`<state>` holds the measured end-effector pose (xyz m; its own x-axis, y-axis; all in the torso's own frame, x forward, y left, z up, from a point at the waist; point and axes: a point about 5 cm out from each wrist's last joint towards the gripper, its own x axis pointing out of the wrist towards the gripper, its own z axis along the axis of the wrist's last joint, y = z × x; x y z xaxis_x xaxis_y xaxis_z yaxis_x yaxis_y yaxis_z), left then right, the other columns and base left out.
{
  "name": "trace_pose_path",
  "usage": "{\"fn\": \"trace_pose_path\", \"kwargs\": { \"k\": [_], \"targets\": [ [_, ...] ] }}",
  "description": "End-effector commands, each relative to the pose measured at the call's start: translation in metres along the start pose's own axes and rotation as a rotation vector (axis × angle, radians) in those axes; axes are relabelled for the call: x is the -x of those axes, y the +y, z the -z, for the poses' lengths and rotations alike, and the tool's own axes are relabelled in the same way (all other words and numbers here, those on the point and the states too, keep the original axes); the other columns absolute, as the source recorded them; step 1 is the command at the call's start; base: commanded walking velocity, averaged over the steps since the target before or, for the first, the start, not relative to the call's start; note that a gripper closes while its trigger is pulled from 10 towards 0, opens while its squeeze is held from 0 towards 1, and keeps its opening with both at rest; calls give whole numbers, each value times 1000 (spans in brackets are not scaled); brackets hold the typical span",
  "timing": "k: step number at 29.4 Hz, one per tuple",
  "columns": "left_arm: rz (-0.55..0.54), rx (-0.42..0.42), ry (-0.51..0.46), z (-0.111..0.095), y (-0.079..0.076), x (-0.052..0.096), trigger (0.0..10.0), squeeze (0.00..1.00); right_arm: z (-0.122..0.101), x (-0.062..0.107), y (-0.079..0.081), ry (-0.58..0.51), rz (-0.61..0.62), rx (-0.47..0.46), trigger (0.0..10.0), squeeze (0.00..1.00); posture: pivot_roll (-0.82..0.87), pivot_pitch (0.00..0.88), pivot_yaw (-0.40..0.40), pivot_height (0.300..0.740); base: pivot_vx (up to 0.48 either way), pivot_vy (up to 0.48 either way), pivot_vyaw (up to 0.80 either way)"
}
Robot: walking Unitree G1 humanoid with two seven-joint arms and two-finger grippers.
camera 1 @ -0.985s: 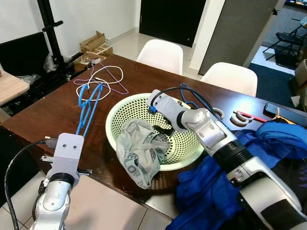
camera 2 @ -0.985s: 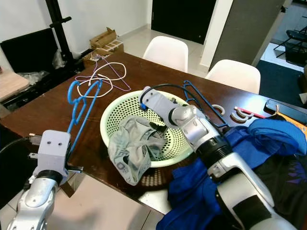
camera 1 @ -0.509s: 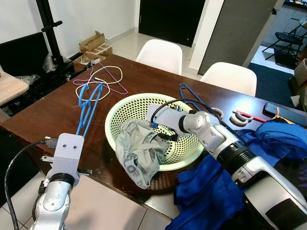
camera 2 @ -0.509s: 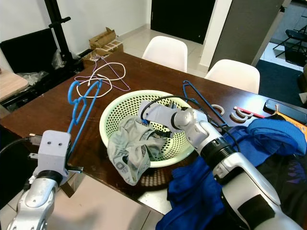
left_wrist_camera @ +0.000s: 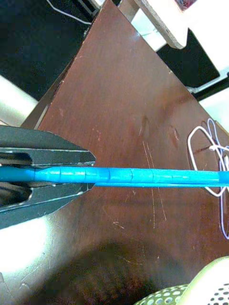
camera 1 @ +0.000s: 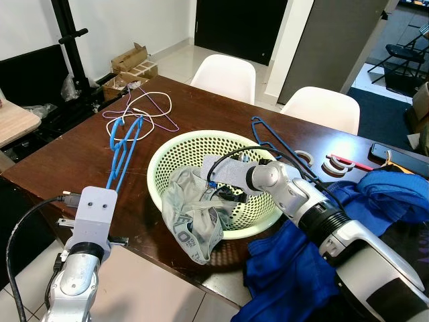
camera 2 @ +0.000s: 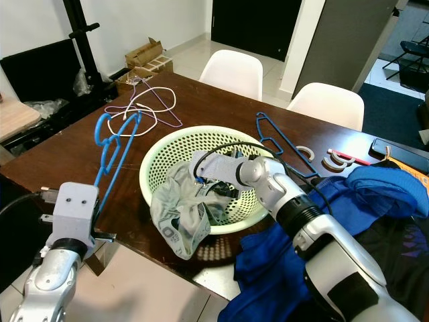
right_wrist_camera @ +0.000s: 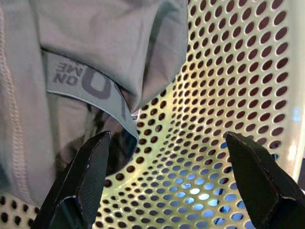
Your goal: Hang hanger
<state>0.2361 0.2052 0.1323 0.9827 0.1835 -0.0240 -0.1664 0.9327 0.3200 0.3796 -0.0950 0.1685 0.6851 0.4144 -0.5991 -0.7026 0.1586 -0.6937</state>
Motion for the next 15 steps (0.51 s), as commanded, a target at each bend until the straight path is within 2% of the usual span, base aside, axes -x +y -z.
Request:
{"fn": "trace_pose_path", "kwargs": {
  "k": [1, 2, 5, 6, 15],
  "targets": [
    [1, 8, -9, -2, -2, 2, 10000, 0, -2, -1, -3, 10, 15, 47, 10000, 0, 169, 45, -100, 740, 0, 0, 0],
    [0, 8, -9, -2, -2, 2, 10000, 0, -3, -2, -2, 9, 16, 49, 6706, 0, 169, 45, -100, 740, 0, 0, 0],
    [0, 8, -9, -2, -2, 2, 10000, 0, -4, -3, -2, 7, 17, 49, 6706, 0, 169, 45, -100, 740, 0, 0, 0],
    [0, 9, -9, -2, -3, 2, 10000, 0, -5, -4, 0, 3, 11, 55, 0, 0, 170, 44, -101, 740, 0, 0, 0],
    [1, 11, -9, -2, -4, 2, 10000, 0, -6, -9, 15, -5, -61, 111, 0, 0, 170, 41, -103, 740, 0, 0, 0]
  ]
}}
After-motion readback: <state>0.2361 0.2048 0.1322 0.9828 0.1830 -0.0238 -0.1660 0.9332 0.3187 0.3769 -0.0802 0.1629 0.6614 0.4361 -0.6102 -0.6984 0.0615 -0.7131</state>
